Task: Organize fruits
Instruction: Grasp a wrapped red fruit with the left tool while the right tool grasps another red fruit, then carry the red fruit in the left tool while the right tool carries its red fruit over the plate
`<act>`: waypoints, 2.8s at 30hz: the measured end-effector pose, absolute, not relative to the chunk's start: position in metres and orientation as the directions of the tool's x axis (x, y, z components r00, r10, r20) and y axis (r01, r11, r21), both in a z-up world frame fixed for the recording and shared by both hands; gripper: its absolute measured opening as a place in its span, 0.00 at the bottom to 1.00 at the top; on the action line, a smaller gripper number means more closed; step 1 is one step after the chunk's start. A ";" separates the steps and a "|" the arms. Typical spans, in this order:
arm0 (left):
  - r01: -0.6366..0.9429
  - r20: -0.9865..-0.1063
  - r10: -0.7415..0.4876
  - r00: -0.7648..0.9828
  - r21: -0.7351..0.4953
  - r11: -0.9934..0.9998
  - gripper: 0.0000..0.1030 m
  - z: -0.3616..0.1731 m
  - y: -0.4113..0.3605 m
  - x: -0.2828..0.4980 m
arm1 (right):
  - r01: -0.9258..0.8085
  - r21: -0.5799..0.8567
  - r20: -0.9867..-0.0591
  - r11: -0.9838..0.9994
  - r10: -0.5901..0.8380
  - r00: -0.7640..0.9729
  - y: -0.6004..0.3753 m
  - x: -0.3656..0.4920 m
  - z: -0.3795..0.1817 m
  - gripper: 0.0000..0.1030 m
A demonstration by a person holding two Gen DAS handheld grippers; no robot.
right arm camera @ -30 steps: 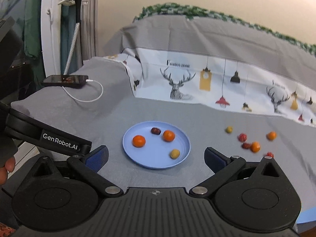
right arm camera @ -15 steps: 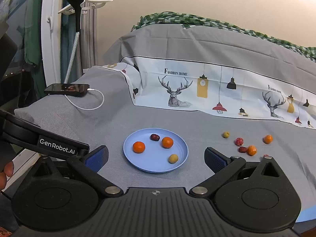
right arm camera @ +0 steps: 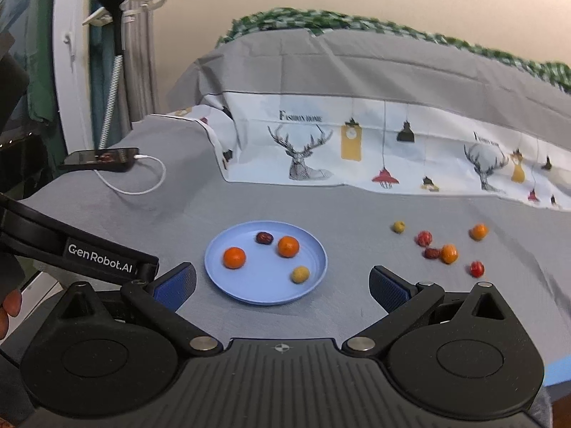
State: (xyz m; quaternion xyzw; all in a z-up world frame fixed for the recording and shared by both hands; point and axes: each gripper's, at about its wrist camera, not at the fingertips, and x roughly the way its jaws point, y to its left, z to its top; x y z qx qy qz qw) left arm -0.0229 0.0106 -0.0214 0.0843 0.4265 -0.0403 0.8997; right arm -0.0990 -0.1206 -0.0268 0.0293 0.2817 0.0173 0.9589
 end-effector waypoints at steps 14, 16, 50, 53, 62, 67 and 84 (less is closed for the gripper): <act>0.215 -0.833 -0.020 0.554 0.119 0.969 1.00 -0.056 -0.085 0.067 | 0.573 0.091 -0.679 0.815 -0.370 0.635 -0.282 -0.006 -0.121 0.99; 0.227 -0.843 -0.029 0.537 0.112 0.967 1.00 -0.063 -0.102 0.081 | 0.632 0.080 -0.682 0.771 -0.420 0.598 -0.309 0.011 -0.141 0.99; 0.389 -0.870 -0.155 0.467 0.045 0.920 0.99 -0.185 -0.363 0.278 | 0.796 -0.056 -0.655 0.602 -0.624 0.426 -0.420 0.107 -0.225 0.49; 0.447 -0.868 -0.171 0.466 0.064 0.892 0.83 -0.184 -0.369 0.272 | 0.810 -0.052 -0.662 0.584 -0.628 0.410 -0.418 0.103 -0.223 0.49; 0.577 -0.835 -0.270 0.480 0.069 0.814 0.24 -0.173 -0.377 0.250 | 0.824 0.050 -0.634 0.564 -0.620 0.463 -0.423 0.094 -0.218 0.29; 0.594 -0.822 -0.303 0.483 0.053 0.803 0.24 -0.165 -0.357 0.237 | 0.823 0.050 -0.651 0.566 -0.606 0.457 -0.423 0.096 -0.222 0.29; 0.565 -0.859 -0.250 0.447 0.055 0.823 0.32 -0.185 -0.318 0.233 | 0.797 -0.009 -0.647 0.604 -0.611 0.456 -0.418 0.102 -0.225 0.29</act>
